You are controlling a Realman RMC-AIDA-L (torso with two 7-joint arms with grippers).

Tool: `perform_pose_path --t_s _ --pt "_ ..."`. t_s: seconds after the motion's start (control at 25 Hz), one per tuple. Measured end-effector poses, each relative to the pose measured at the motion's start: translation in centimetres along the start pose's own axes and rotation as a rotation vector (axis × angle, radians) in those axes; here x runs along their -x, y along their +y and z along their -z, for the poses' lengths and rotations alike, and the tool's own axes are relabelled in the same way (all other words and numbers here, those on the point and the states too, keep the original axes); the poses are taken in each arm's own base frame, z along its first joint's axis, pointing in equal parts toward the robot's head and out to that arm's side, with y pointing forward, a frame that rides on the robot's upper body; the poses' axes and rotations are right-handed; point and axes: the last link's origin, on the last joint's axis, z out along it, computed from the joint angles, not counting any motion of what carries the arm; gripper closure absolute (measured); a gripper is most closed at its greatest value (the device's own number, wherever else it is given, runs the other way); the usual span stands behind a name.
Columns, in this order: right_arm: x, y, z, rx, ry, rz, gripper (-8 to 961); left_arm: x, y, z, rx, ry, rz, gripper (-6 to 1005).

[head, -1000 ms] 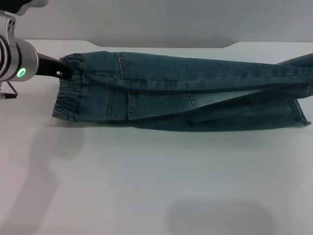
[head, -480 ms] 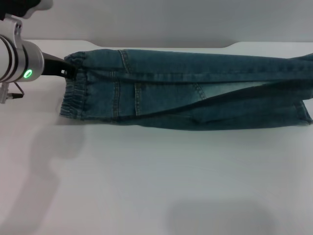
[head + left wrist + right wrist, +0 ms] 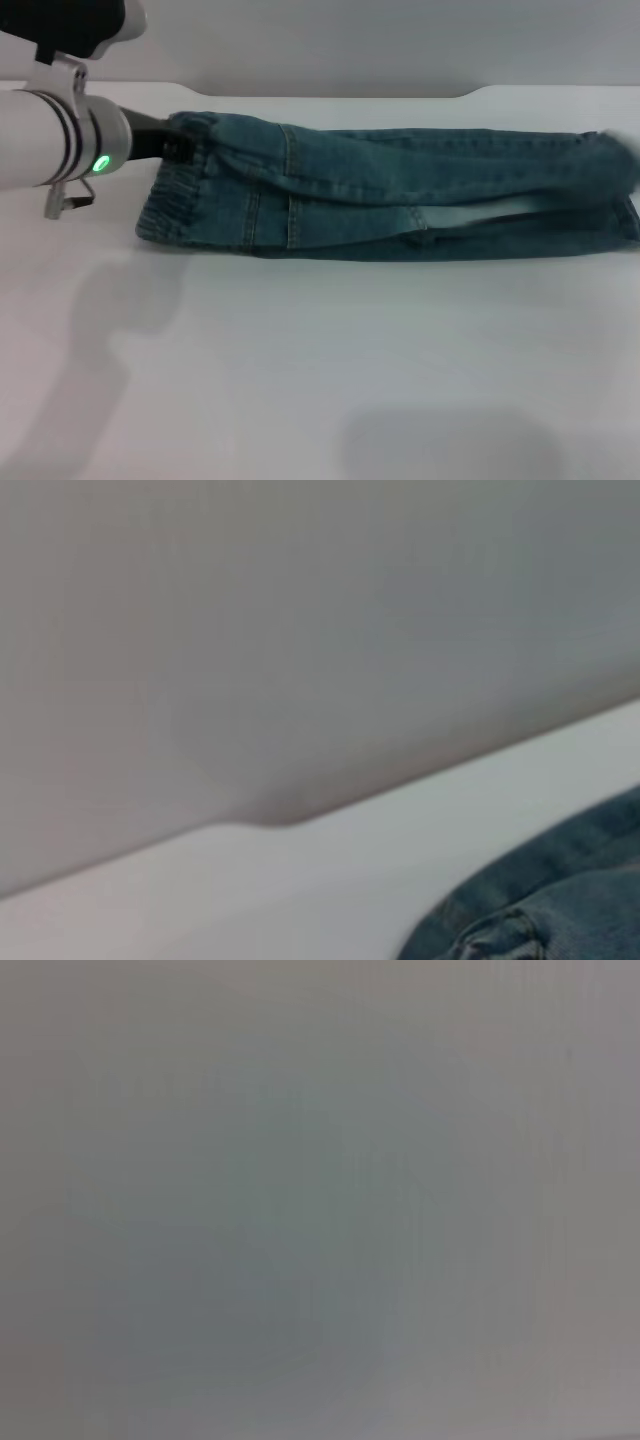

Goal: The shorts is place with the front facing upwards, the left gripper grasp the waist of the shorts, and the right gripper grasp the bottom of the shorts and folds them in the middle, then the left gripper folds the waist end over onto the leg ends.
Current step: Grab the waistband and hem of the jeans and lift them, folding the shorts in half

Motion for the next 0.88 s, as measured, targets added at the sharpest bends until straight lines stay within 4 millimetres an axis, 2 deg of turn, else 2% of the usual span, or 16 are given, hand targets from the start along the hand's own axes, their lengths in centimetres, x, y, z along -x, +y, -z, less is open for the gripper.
perform_pose_path --t_s 0.16,0.48,0.6,0.68,0.88 --pt "0.0 -0.1 -0.1 -0.005 -0.013 0.008 727 -0.1 0.3 -0.2 0.0 0.058 0.012 881" --pt "-0.1 0.1 0.6 -0.004 -0.058 0.054 557 -0.2 0.0 -0.3 -0.004 0.082 0.026 561" --pt "0.1 0.5 0.9 0.002 -0.101 0.068 414 -0.5 -0.4 -0.1 -0.014 0.123 0.04 417" --pt "0.1 0.7 1.2 0.005 -0.128 0.086 319 -0.5 -0.5 0.1 -0.016 0.143 0.043 361" --pt "0.1 1.8 1.7 0.031 -0.204 0.157 207 -0.6 -0.5 0.4 -0.018 0.157 0.044 221"
